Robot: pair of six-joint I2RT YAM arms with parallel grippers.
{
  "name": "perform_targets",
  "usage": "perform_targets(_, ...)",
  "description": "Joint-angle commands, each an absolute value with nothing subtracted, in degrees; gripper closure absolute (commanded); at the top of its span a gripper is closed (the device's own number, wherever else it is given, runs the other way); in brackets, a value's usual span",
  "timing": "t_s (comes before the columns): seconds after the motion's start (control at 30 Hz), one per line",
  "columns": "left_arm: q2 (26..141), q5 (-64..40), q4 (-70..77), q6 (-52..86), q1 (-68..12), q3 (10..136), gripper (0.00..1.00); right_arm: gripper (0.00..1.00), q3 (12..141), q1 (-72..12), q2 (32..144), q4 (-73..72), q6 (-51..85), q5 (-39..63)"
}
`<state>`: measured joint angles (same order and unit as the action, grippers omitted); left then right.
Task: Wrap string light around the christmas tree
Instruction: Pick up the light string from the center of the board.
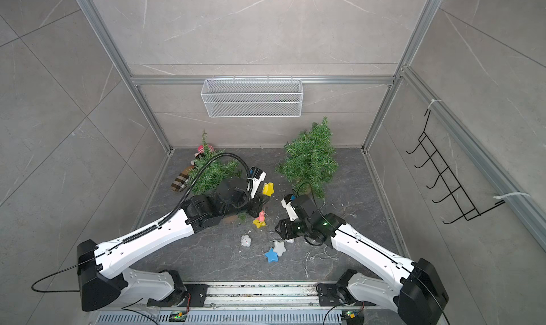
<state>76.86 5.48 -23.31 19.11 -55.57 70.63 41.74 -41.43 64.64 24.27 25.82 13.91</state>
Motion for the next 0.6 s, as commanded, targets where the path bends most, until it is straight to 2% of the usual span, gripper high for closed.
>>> perform_targets(0.0, 77.1, 5.8, -23.7, 16.8, -55.3, 73.9, 1.0, 0.42, 39.2, -42.9, 64.3, 17.7, 24.9, 13.4)
perform_targets(0.2, 77.3, 5.4, -24.3, 16.6, -55.2, 74.5, 1.0, 0.41, 39.3, -47.7, 73.6, 7.6, 25.0, 9.6)
perform_targets(0.3, 77.3, 5.6, -24.7, 16.7, -55.2, 74.5, 1.0, 0.46, 39.5, -49.4, 77.6, 3.4, 27.2, 7.8)
perform_targets(0.43, 76.3, 7.2, -26.4, 16.4, -55.2, 74.5, 1.0, 0.83, 38.5, -49.7, 75.9, 7.3, 29.8, 1.3)
perform_targets(0.5, 75.4, 8.4, -27.4, 16.3, -55.2, 74.8, 1.0, 0.92, 38.6, -49.6, 71.9, 12.4, 29.0, -1.6)
perform_targets(0.57, 74.6, 6.9, -26.7, 16.4, -55.3, 74.8, 1.0, 0.94, 40.4, -49.6, 68.1, 18.5, 26.8, -3.7)
